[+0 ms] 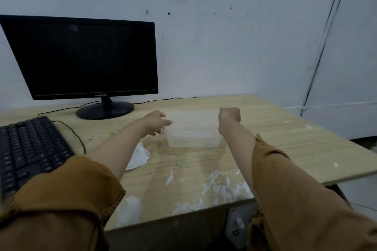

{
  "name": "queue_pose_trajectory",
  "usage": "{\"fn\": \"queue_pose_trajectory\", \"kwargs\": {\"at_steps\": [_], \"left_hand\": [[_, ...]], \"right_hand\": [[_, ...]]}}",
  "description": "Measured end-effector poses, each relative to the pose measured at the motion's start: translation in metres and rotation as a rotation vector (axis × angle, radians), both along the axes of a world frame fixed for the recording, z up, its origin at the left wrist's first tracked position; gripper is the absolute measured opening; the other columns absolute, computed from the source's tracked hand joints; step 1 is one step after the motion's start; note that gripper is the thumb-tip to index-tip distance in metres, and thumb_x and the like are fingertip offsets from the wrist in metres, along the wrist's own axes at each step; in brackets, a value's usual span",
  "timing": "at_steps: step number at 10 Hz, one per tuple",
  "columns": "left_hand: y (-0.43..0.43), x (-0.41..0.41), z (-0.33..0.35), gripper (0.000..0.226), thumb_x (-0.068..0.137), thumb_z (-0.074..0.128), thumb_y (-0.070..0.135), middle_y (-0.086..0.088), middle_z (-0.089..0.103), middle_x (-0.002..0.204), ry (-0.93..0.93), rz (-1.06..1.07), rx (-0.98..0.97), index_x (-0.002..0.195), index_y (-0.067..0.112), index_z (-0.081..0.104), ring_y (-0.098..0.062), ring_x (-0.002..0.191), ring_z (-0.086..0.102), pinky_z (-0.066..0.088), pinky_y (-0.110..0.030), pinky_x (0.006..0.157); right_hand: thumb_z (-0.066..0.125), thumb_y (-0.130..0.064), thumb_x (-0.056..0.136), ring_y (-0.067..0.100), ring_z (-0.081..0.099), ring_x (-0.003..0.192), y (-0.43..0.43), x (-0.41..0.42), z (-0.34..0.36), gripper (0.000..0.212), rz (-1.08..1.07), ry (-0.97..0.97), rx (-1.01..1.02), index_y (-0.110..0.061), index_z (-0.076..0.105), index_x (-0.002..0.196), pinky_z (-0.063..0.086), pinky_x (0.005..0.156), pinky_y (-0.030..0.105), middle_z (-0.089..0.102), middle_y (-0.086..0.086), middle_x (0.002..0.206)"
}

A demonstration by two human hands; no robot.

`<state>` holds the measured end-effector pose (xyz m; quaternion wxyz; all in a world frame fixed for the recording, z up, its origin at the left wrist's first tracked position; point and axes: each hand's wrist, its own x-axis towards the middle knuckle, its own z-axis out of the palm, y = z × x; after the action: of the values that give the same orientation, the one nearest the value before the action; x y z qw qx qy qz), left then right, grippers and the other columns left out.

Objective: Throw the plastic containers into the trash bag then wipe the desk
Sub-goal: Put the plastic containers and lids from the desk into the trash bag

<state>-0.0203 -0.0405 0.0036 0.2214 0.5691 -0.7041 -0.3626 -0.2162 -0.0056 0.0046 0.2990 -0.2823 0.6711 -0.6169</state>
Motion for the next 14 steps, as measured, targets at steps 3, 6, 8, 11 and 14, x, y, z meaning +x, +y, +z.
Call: {"fn": "queue_pose_trajectory", "kwargs": {"at_steps": [3,6,8,11,14], "left_hand": [[-0.014,-0.007,-0.018,0.044,0.094,0.053,0.030,0.001,0.055,0.086,0.005,0.063,-0.019,0.132,0.011,0.041,-0.011,0.061,0.062,0.044,-0.027,0.065],[-0.018,-0.043,-0.026,0.054,0.093,0.027,-0.006,-0.017,0.021,0.146,-0.227,0.009,-0.241,0.144,0.011,0.030,-0.036,0.123,0.042,0.038,-0.039,0.103],[-0.023,-0.053,-0.033,0.043,0.096,0.033,0.009,-0.014,0.030,0.137,-0.314,0.028,-0.343,0.139,0.014,0.035,-0.031,0.121,0.042,0.040,-0.040,0.099],[-0.044,-0.059,-0.032,0.040,0.100,0.030,0.021,-0.014,0.031,0.138,-0.487,-0.057,-0.403,0.139,0.013,0.036,-0.032,0.123,0.040,0.036,-0.042,0.103],[-0.076,-0.066,-0.035,0.048,0.102,0.017,0.037,0.010,0.015,0.158,-0.573,-0.344,-0.471,0.149,0.026,0.018,-0.013,0.147,-0.001,0.005,-0.048,0.116]], "right_hand": [[0.041,-0.007,0.093,0.034,0.055,0.117,-0.022,-0.012,-0.021,0.032,-0.042,0.307,0.203,0.002,0.055,0.120,0.047,0.090,0.038,0.057,0.020,0.126],[0.042,-0.003,0.093,0.035,0.060,0.100,-0.033,-0.010,-0.029,0.023,-0.084,0.720,0.318,-0.003,0.060,0.107,0.045,0.074,0.035,0.061,0.016,0.114],[0.039,-0.005,0.093,0.032,0.058,0.095,-0.041,-0.011,-0.032,0.021,0.056,0.866,0.438,-0.005,0.060,0.095,0.043,0.075,0.034,0.062,0.015,0.115],[0.035,-0.017,0.100,0.033,0.056,0.113,-0.056,-0.022,-0.031,0.031,0.156,0.827,0.462,-0.004,0.059,0.116,0.035,0.078,0.030,0.060,0.015,0.124],[0.014,-0.039,0.103,0.027,0.030,0.137,-0.078,-0.013,-0.032,0.051,0.412,1.183,0.526,-0.017,0.043,0.138,0.024,0.106,0.052,0.040,0.005,0.147]]}}
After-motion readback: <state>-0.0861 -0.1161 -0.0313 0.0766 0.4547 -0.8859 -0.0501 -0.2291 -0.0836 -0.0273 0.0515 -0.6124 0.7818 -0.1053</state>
